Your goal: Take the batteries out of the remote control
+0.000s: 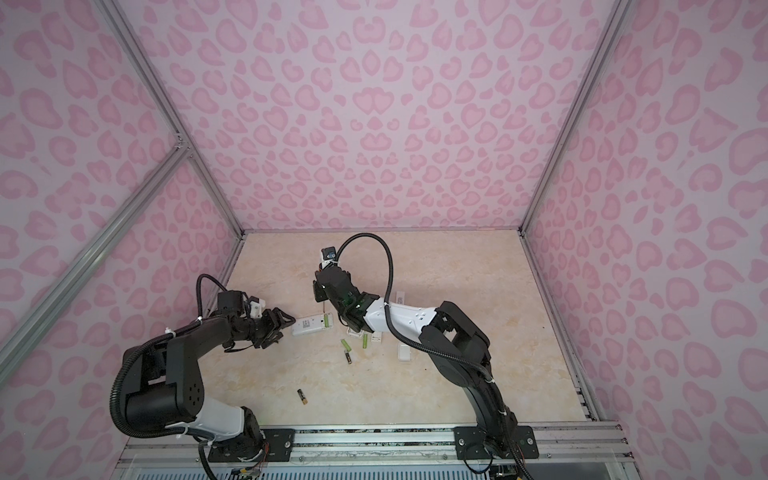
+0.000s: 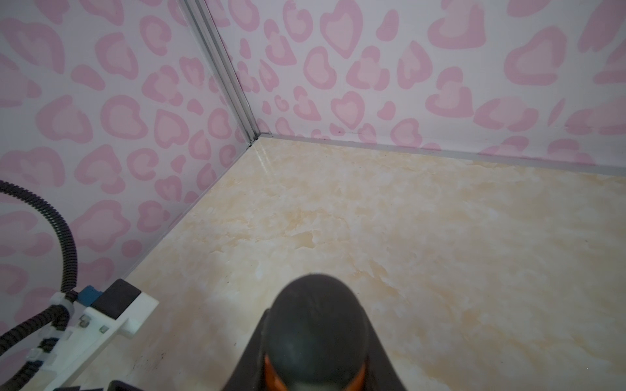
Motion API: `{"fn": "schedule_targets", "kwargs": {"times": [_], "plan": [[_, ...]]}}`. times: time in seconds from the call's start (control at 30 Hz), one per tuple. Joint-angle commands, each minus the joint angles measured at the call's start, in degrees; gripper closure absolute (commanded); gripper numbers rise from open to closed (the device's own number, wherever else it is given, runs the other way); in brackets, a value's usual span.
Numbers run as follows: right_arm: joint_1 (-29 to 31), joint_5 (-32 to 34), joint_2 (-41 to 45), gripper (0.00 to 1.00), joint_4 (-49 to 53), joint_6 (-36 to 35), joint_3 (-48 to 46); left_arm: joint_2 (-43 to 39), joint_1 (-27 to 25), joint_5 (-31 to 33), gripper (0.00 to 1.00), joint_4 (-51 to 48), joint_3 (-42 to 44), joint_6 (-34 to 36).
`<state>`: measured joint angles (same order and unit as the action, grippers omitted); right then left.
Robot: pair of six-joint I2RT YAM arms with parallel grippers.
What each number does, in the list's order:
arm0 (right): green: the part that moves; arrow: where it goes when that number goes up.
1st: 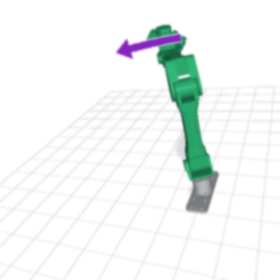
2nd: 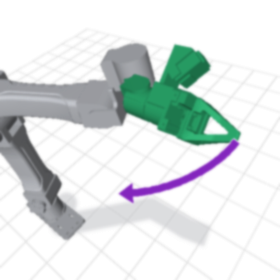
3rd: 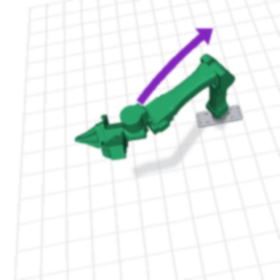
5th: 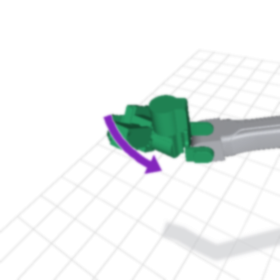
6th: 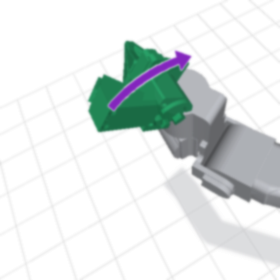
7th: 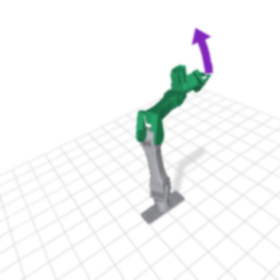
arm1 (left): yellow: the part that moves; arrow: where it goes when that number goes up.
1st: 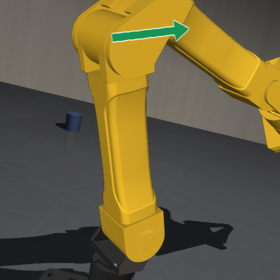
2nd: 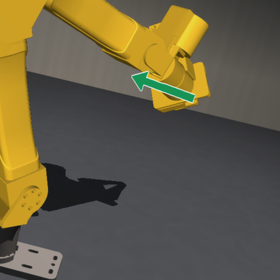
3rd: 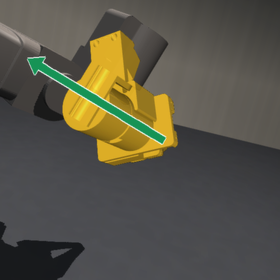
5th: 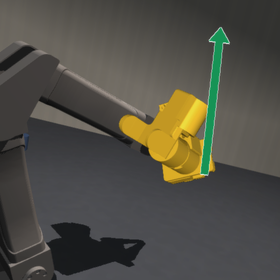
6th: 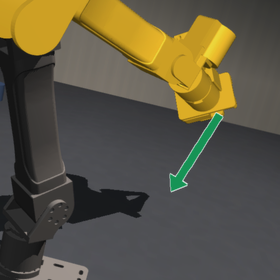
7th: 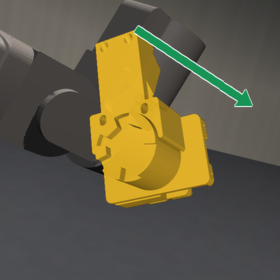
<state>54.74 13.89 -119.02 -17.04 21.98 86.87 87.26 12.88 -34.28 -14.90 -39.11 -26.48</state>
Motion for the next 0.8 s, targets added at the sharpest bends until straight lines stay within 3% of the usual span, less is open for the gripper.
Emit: {"fn": "schedule_targets", "kwargs": {"times": [0.0, 0.2, 0.77], "plan": [[0.55, 0.78, 0.32, 1.00, -0.24, 0.78, -0.80, 1.22, -0.52, -0.91, 0.32, 0.40, -0.33, 0.82], [1.30, 1.83, -0.88, 1.00, 1.19, 0.87, -0.14, 3.74, -3.03, -0.14, 0.35, 0.08, -0.91, 0.49], [0.80, 4.90, 2.40, 1.00, 2.19, 1.77, -3.73, 5.86, -3.22, -0.43, 0.45, -0.63, -1.24, 0.42]]}}
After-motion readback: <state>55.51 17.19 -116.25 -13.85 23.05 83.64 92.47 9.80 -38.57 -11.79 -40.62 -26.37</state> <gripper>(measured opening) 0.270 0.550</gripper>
